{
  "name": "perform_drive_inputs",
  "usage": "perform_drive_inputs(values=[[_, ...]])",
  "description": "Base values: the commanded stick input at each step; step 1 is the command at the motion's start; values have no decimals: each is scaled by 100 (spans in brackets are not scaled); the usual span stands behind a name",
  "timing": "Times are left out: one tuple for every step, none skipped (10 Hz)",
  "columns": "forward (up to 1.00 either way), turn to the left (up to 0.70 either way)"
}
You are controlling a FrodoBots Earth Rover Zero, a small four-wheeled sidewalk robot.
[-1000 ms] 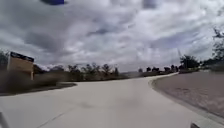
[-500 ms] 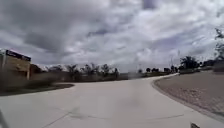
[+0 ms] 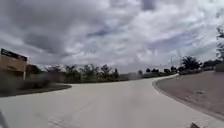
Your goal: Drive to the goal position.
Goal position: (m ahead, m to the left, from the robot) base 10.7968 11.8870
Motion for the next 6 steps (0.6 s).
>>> perform_drive_inputs(values=[[69, 1], [69, 1], [69, 1], [69, 1], [69, 1], [69, 1]])
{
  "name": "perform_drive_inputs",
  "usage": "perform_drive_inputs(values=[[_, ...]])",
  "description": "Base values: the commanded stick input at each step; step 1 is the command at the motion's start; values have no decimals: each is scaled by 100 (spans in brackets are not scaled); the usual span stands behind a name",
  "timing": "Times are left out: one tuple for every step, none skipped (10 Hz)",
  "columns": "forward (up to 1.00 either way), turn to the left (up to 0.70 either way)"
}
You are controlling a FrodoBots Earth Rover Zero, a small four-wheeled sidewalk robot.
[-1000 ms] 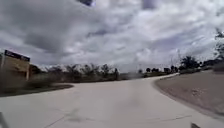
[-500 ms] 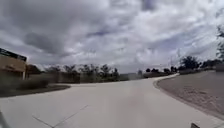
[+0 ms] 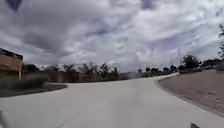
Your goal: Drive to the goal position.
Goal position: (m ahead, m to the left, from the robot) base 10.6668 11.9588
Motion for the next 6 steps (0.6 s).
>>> perform_drive_inputs(values=[[69, 1], [69, 1], [69, 1], [69, 1], [69, 1], [69, 1]])
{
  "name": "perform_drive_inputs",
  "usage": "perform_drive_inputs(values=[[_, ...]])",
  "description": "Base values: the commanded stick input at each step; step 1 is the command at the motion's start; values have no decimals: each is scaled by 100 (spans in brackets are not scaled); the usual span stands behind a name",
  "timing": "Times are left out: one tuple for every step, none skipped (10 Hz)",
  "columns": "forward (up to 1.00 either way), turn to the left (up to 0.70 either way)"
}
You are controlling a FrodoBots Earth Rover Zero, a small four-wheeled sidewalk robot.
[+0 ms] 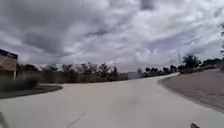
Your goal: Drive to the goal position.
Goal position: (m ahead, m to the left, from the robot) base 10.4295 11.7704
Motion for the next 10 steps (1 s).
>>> perform_drive_inputs(values=[[69, 1], [69, 1], [69, 1], [69, 9], [69, 14], [69, 14], [69, 14], [69, 14], [69, 14], [69, 14]])
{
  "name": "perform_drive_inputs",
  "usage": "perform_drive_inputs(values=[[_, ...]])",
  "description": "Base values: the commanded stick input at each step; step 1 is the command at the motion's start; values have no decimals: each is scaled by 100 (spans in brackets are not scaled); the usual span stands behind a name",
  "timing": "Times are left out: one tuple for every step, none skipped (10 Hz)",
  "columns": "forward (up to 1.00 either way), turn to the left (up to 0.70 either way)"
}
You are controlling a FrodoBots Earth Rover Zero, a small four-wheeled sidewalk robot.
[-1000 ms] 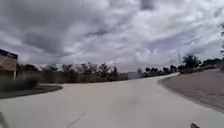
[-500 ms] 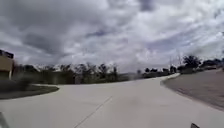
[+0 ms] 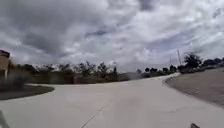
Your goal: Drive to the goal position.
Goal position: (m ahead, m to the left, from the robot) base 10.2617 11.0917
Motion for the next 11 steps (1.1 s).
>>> perform_drive_inputs(values=[[69, 14], [69, 14], [69, 14], [69, 14], [69, 14], [69, 14], [69, 14], [69, 14], [69, 14], [69, 14], [69, 14]])
